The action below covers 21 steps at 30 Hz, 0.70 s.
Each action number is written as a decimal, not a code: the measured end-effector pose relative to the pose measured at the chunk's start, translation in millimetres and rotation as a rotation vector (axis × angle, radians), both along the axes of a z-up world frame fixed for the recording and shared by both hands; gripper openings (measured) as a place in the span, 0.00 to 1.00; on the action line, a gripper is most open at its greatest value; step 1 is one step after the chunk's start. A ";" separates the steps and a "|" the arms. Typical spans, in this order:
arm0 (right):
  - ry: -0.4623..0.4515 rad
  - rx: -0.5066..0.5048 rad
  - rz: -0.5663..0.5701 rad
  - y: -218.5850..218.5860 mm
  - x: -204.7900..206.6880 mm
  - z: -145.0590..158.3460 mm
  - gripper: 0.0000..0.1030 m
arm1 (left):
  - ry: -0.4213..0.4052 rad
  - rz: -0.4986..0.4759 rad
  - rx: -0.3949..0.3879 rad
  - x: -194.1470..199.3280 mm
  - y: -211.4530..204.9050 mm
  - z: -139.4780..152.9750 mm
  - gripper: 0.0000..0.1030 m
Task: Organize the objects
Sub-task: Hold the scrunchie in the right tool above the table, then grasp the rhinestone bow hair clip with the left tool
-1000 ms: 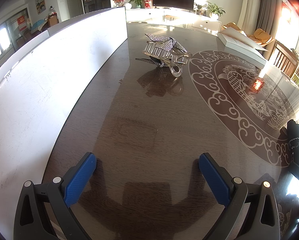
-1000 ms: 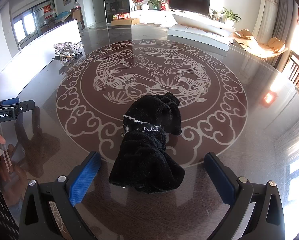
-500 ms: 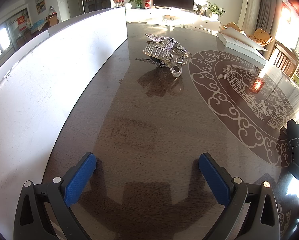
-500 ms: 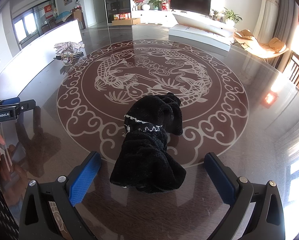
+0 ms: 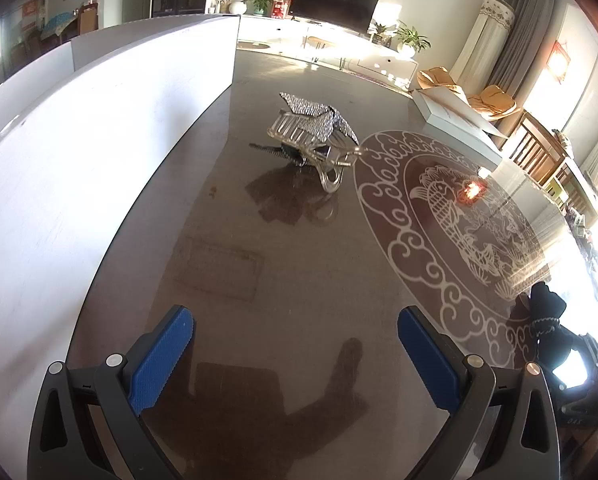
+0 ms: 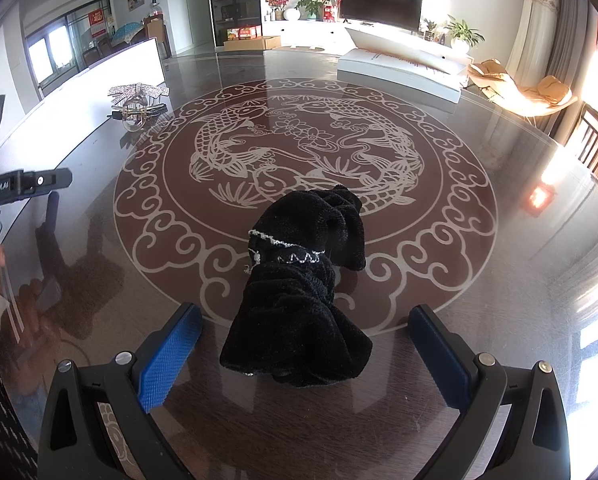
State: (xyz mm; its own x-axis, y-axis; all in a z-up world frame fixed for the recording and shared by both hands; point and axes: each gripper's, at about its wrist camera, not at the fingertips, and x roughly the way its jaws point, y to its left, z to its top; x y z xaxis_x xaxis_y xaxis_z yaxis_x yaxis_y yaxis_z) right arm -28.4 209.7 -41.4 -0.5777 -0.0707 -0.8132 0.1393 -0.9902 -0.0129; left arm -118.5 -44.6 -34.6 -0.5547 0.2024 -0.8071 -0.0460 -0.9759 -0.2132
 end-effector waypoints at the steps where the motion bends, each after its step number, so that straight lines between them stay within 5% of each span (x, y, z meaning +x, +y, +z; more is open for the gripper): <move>1: 0.000 0.001 0.000 -0.1 0.1 0.2 1.00 | 0.003 -0.008 0.013 -10.9 0.0 0.6 1.00; 4: 0.000 0.000 0.000 -0.3 -0.1 0.3 1.00 | 0.020 -0.046 0.035 -48.3 5.9 1.8 1.00; 10: 0.000 0.000 0.000 -0.1 -0.3 0.3 1.00 | 0.031 -0.081 -0.059 -119.6 21.6 0.7 1.00; 13: 0.000 0.000 0.000 -0.1 -0.3 0.3 1.00 | 0.015 -0.119 -0.027 -145.7 26.7 -3.2 0.96; 15: 0.000 0.000 0.000 -0.1 -0.4 0.3 1.00 | 0.052 -0.161 0.002 -147.3 30.8 -0.5 0.72; 21: 0.004 -0.030 0.004 3.2 0.4 1.8 1.00 | 0.090 -0.095 0.012 -112.8 23.8 8.9 0.72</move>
State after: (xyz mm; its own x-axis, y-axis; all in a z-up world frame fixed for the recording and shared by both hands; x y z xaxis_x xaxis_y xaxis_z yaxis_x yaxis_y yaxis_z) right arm -28.0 212.9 -39.6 -0.5806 -0.0976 -0.8083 0.1432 -0.9896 0.0166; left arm -231.2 -20.8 -25.6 -0.6023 0.2673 -0.7522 -0.1577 -0.9636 -0.2161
